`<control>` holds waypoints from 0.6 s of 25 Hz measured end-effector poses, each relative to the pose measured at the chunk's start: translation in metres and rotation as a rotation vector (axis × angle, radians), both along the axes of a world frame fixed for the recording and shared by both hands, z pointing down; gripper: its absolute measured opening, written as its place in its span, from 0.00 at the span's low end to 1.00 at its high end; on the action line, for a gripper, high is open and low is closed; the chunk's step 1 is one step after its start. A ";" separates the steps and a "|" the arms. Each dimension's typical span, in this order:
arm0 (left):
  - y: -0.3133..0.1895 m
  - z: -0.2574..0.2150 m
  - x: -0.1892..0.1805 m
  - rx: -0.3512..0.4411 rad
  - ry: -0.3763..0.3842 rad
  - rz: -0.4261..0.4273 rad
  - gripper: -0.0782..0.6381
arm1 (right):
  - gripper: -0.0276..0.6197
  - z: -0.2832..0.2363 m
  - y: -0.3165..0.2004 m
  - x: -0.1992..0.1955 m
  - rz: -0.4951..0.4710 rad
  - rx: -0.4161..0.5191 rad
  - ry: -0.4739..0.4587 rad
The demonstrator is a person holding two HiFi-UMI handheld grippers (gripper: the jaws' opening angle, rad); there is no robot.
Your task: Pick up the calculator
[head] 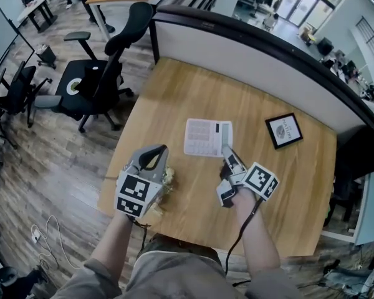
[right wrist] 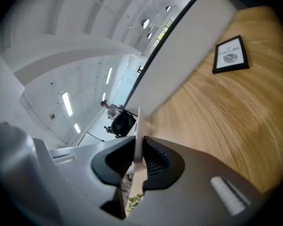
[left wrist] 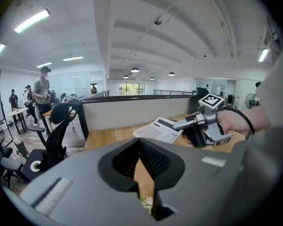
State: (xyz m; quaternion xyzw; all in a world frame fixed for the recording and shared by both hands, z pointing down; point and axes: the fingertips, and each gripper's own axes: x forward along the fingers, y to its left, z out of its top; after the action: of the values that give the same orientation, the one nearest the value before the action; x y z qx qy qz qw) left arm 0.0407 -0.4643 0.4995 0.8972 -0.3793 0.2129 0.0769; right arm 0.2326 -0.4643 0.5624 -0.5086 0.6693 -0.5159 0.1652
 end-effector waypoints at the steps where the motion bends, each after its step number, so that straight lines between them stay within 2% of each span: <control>1: 0.000 -0.010 -0.001 0.020 -0.001 0.003 0.11 | 0.13 -0.013 0.005 0.000 0.010 0.006 -0.008; 5: 0.010 -0.049 -0.002 0.076 0.017 0.019 0.11 | 0.13 -0.064 0.031 0.003 0.057 0.025 -0.017; 9: 0.029 -0.088 -0.005 0.100 0.060 0.044 0.11 | 0.13 -0.110 0.058 0.011 0.083 0.099 0.003; 12: 0.041 -0.117 -0.007 0.161 0.072 0.064 0.11 | 0.13 -0.142 0.075 0.010 0.068 0.199 0.000; 15: 0.054 -0.134 -0.008 0.188 0.085 0.085 0.11 | 0.13 -0.161 0.096 0.010 0.078 0.237 -0.018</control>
State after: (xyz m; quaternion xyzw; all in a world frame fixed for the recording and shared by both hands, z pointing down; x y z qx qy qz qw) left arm 0.0324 -0.4102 0.3659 0.9239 -0.3558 0.1411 -0.0005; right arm 0.2427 -0.3688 0.4013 -0.5065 0.7039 -0.4308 0.2498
